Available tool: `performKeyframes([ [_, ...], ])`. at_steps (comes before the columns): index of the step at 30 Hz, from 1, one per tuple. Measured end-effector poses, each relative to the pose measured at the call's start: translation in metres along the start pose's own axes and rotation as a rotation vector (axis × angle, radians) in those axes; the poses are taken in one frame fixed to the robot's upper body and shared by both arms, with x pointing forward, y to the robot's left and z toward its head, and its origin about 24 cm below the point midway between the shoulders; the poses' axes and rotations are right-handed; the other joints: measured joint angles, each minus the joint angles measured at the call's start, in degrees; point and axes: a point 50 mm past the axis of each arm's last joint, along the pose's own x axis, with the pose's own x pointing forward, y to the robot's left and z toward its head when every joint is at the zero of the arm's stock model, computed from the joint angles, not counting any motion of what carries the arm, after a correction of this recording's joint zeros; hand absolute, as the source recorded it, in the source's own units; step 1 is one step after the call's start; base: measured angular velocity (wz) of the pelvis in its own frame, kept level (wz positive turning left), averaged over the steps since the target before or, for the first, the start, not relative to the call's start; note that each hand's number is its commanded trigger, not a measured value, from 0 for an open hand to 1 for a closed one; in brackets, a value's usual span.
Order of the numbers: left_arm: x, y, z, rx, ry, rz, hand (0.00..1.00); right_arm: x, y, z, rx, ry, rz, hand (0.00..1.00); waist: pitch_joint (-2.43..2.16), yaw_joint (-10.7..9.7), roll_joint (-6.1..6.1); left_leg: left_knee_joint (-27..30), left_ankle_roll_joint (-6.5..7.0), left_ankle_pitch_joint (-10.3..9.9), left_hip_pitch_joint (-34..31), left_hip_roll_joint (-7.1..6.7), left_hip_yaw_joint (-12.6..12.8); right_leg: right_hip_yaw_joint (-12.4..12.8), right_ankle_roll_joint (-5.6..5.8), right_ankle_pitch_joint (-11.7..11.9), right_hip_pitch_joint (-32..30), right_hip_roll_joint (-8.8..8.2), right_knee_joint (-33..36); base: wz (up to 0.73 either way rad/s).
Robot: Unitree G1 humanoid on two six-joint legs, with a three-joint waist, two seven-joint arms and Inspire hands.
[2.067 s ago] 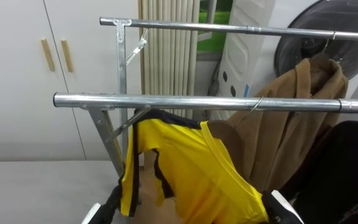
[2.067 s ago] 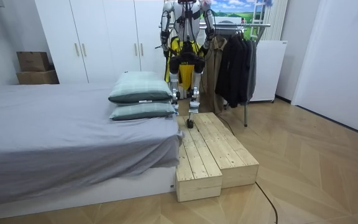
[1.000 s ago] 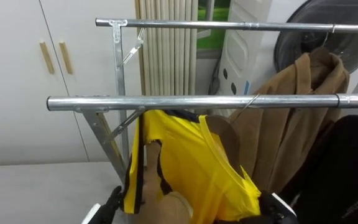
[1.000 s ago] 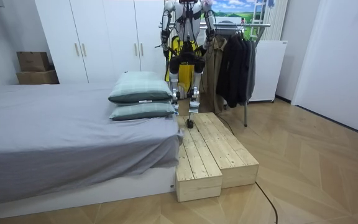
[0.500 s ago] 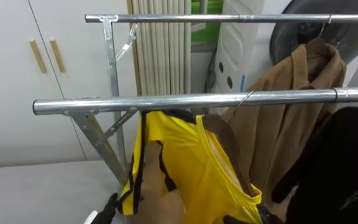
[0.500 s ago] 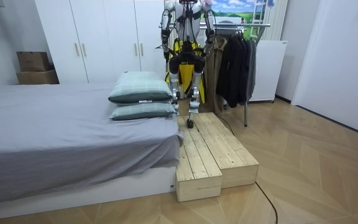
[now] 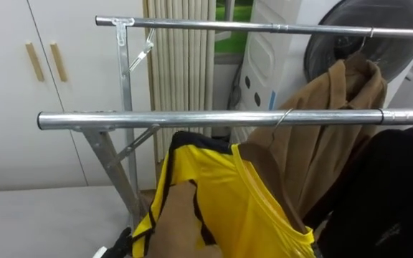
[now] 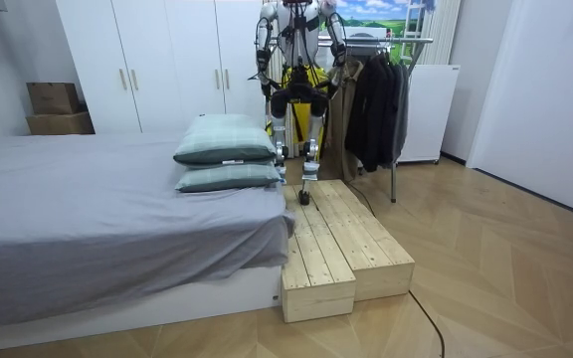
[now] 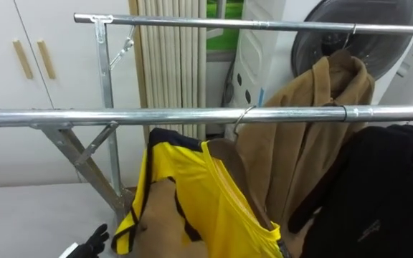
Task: Hang clothes
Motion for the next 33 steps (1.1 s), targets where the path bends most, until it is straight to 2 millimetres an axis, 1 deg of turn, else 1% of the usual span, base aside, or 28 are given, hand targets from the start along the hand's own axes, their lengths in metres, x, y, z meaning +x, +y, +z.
performKeyframes([
  [7,0.000,0.000,0.000,-0.001,-0.002,0.002,0.00,-0.001,-0.001,-0.007,0.005,0.032,0.010,0.00,0.19,0.2,-0.31,0.0,0.00,0.0,-0.1,-0.01,0.0,0.1,0.05,0.0,0.0,0.01,0.0,0.00],
  [13,0.000,0.001,-0.001,0.002,0.001,0.014,0.00,-0.003,-0.004,-0.023,0.042,0.087,-0.007,0.00,0.63,0.2,0.30,0.0,0.02,0.0,-0.2,-0.03,0.2,0.3,0.07,0.0,-0.2,0.02,0.0,0.00],
  [15,0.000,0.001,-0.003,0.001,0.008,0.027,0.00,-0.005,-0.005,-0.029,0.060,0.103,-0.021,0.00,0.71,0.2,0.74,0.0,0.01,0.0,-0.2,0.00,0.2,0.3,0.07,0.0,-0.1,0.04,-0.1,0.00],
  [16,-0.001,0.000,-0.008,-0.003,0.025,0.033,0.00,-0.006,-0.006,-0.035,0.073,0.119,-0.038,0.00,0.52,0.2,1.11,0.0,0.01,0.0,-0.1,0.01,0.4,0.3,0.07,0.0,0.0,0.04,-0.1,0.00],
  [17,-0.001,0.000,-0.010,-0.006,0.032,0.036,0.00,-0.006,-0.006,-0.037,0.077,0.127,-0.048,0.00,0.43,0.2,1.27,-0.1,0.01,0.0,-0.1,0.02,0.6,0.4,0.06,0.0,0.0,0.04,-0.1,-0.05],
  [18,-0.003,-0.001,-0.013,-0.006,0.042,0.043,0.00,-0.008,-0.005,-0.042,0.082,0.137,-0.061,0.00,0.37,0.2,1.64,-0.1,0.01,0.0,-0.1,0.05,1.3,0.6,0.06,0.0,-0.1,0.08,-0.1,-0.06],
  [19,-0.003,-0.003,-0.018,-0.006,0.058,0.040,0.00,-0.010,-0.005,-0.049,0.093,0.145,-0.073,0.00,0.27,0.2,2.02,-0.1,0.02,0.0,-0.1,0.04,1.4,0.6,0.09,0.0,0.0,0.07,-0.1,-0.05],
  [22,-0.007,-0.004,-0.031,-0.010,0.104,0.045,0.00,-0.015,-0.001,-0.062,0.128,0.161,-0.095,0.00,0.03,0.2,2.44,-0.2,0.02,0.0,0.0,0.01,1.5,1.0,0.11,-0.1,-0.1,0.20,0.0,-0.07],
  [24,-0.010,-0.006,-0.049,-0.015,0.167,0.056,0.00,-0.018,0.000,-0.071,0.161,0.172,-0.118,0.00,0.01,-0.3,2.52,-0.2,0.01,0.0,0.1,0.02,1.4,1.2,0.10,-0.1,0.0,0.27,0.1,-0.06],
  [26,-0.013,-0.007,-0.062,-0.020,0.223,0.064,0.00,-0.021,-0.001,-0.078,0.170,0.193,-0.139,0.00,0.05,-0.7,2.51,-0.2,0.02,0.0,0.3,0.03,1.4,1.2,0.09,-0.1,0.1,0.27,0.2,0.00],
  [27,-0.014,-0.008,-0.067,-0.016,0.247,0.066,0.00,-0.023,-0.003,-0.082,0.172,0.209,-0.164,0.00,0.15,-0.7,2.48,-0.2,0.03,0.0,0.3,0.02,1.4,1.3,0.10,-0.1,0.0,0.28,0.4,-0.04],
  [29,-0.017,-0.008,-0.075,-0.015,0.279,0.074,0.00,-0.027,-0.003,-0.087,0.162,0.229,-0.185,0.00,0.40,-0.8,2.68,-0.2,0.17,-0.1,0.2,0.01,1.6,1.5,0.13,-0.1,-0.3,0.38,0.8,-0.07],
  [31,-0.020,-0.009,-0.084,-0.018,0.313,0.074,0.00,-0.029,-0.004,-0.090,0.142,0.249,-0.201,0.00,0.78,-1.5,3.24,-0.5,0.17,-0.8,0.0,0.10,1.5,1.8,0.26,0.0,-0.6,0.65,0.9,-0.09],
  [32,-0.021,-0.009,-0.087,-0.018,0.323,0.074,0.00,-0.029,-0.004,-0.092,0.141,0.254,-0.202,0.00,0.77,-1.6,3.32,-0.5,0.29,-0.9,0.0,0.13,1.6,1.9,0.35,0.1,-0.6,0.72,0.9,-0.08],
  [33,-0.023,-0.010,-0.091,-0.020,0.340,0.074,0.00,-0.032,-0.003,-0.096,0.134,0.263,-0.207,0.00,0.62,-1.7,3.49,-0.6,0.53,-1.1,-0.1,0.14,1.8,2.0,0.36,0.1,-0.8,0.79,0.9,-0.05],
])
